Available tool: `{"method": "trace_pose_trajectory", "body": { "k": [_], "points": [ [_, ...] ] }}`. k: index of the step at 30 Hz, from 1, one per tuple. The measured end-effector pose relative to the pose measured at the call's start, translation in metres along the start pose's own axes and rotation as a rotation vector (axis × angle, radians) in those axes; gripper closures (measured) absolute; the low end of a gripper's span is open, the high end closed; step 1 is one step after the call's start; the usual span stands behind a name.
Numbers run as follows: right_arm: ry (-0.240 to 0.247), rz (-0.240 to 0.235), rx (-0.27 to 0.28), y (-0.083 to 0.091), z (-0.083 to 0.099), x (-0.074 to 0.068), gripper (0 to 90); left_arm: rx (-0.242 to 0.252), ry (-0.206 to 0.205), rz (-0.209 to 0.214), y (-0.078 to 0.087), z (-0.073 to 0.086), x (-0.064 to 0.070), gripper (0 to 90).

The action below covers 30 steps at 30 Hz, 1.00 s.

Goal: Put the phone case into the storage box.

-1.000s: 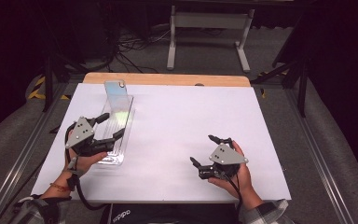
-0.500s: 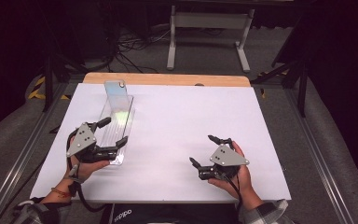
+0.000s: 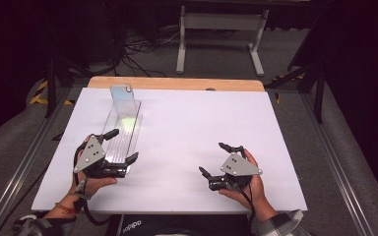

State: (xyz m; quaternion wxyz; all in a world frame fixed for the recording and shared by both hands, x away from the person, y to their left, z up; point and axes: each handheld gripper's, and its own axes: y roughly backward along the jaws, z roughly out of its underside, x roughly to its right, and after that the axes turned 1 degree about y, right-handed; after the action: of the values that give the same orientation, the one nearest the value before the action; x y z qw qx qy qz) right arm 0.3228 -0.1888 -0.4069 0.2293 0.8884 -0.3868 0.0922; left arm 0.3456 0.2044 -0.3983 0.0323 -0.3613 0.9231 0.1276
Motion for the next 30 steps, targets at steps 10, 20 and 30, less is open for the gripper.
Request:
{"method": "trace_pose_trajectory", "body": {
  "k": [10,20,30],
  "points": [
    [-0.001,-0.004,0.006,-0.001,0.000,-0.002,6.8,-0.012,0.005,0.027,0.000,0.006,0.008,6.0],
    [-0.004,-0.012,0.010,-0.001,0.003,-0.003,6.7,-0.034,-0.016,0.047,-0.002,0.011,0.023,3.7],
    [-0.012,-0.022,0.008,0.003,0.006,-0.004,6.5,-0.043,-0.011,0.049,-0.003,0.016,0.031,3.4]
  ]
}}
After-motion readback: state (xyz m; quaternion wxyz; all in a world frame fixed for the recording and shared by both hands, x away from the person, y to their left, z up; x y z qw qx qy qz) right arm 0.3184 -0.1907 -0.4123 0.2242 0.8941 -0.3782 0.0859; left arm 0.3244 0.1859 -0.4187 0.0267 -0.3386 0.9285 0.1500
